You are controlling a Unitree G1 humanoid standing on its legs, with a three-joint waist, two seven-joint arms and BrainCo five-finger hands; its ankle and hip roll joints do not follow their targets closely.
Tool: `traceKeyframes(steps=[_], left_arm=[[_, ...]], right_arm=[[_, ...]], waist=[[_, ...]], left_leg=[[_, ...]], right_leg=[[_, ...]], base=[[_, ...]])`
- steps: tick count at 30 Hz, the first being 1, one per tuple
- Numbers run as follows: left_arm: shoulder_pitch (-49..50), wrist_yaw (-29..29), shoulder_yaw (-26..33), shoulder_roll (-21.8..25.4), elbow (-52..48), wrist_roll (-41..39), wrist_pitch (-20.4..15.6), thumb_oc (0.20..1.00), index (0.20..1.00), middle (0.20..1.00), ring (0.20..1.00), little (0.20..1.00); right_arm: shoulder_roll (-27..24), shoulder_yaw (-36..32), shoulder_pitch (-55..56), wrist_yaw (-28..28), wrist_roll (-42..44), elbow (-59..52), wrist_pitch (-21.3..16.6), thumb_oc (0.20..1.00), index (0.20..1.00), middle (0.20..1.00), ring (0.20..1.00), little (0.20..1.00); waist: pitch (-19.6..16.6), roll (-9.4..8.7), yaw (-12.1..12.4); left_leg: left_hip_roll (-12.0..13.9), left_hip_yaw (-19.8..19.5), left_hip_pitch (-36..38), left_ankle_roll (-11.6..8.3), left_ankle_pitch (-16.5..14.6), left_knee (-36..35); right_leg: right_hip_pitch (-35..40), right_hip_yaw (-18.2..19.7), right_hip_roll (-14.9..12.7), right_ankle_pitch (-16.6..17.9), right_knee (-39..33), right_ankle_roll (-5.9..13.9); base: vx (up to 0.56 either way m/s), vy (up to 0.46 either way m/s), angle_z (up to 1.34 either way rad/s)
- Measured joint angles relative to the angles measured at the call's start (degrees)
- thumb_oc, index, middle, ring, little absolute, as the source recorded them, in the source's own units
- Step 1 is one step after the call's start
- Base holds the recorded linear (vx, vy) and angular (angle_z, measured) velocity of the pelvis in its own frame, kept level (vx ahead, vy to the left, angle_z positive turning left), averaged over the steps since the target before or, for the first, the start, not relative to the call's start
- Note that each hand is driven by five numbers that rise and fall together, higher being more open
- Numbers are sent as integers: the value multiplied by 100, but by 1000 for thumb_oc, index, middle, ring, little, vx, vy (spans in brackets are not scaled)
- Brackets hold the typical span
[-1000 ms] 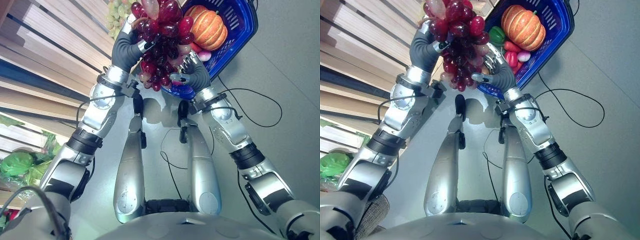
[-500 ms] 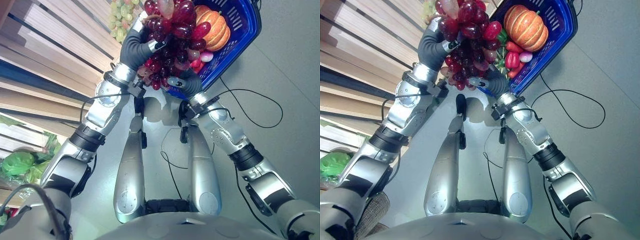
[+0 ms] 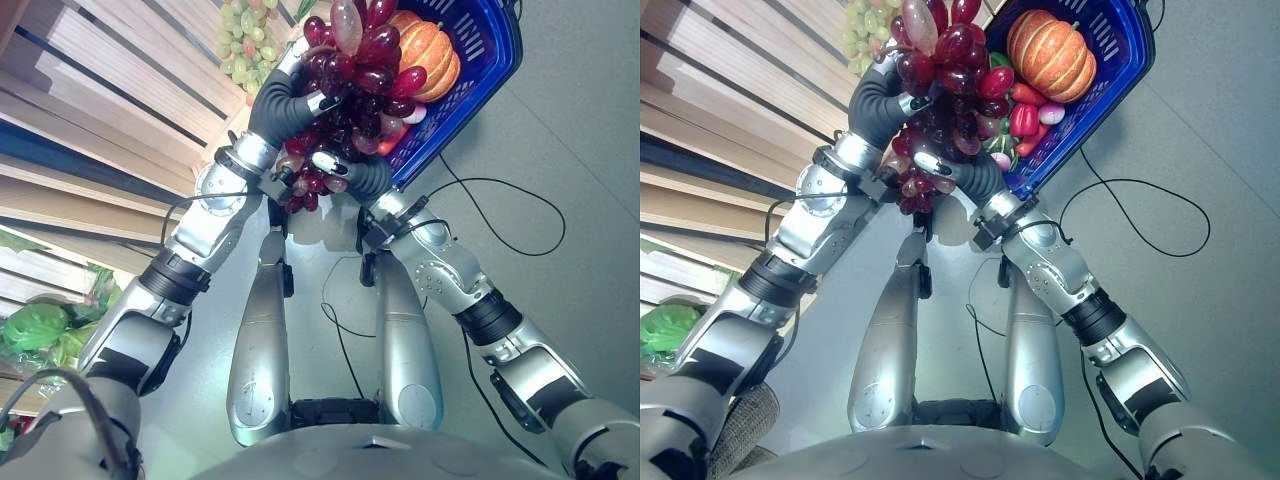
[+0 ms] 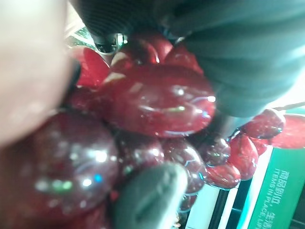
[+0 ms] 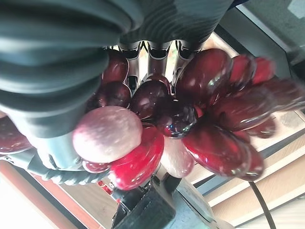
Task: Pick up fruits and vegetables into the basket
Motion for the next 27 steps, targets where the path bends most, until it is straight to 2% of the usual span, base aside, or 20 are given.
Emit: traceKeyframes(steps=[7, 8, 9, 15, 23, 27], left_arm=[[-2, 0, -27, -45, 0, 0, 0, 200, 200, 200, 200, 200], [-2, 0, -28, -45, 0, 0, 0, 263, 263, 263, 263, 263], [0, 36, -33, -47, 0, 1, 0, 1000, 1000, 1000, 1000, 1000], [20, 558, -152, -119, -2, 89, -23, 1000, 1000, 1000, 1000, 1000], [222, 2296, 48, -318, -4, 1184, -543, 1000, 1000, 1000, 1000, 1000], [352, 2979, 310, -344, -4, 1690, -619, 1000, 1000, 1000, 1000, 1000]], right_arm=[[-5, -2, 1, -9, 0, 1, -10, 200, 200, 200, 200, 200], [-5, -2, 1, -10, 0, 1, -10, 200, 200, 200, 200, 200], [-4, -3, 1, -10, 1, 2, -12, 200, 200, 200, 200, 200], [-4, -24, -2, -133, 0, 17, -23, 200, 200, 200, 200, 200], [18, -128, -1, -338, -7, 43, -151, 200, 200, 200, 200, 200], [61, -349, 2, -470, -8, 57, -250, 200, 200, 200, 200, 200]], waist=[[0, 0, -13], [0, 0, -12], [0, 0, -10], [0, 0, 8], [0, 0, 25], [0, 0, 34]], left_leg=[[-1, 2, 0, 0, 0, 0], [-1, 2, 0, 0, 0, 0], [-1, 2, 0, 0, 0, 0], [-5, -5, 0, 1, 0, 0], [-1, -38, 24, 0, 0, 0], [-3, -49, 25, 0, 0, 1]], right_leg=[[0, 1, 3, 0, -7, 0], [0, 1, 3, 0, -7, 0], [2, 1, 3, 0, -9, 0], [7, 1, 1, 0, -10, 1], [53, -40, 2, 0, -21, 0], [58, -49, -8, 0, -18, 0]], base=[[0, 0, 0], [0, 0, 0], [0, 0, 0], [0, 0, 0], [0, 0, 0], [0, 0, 0]])
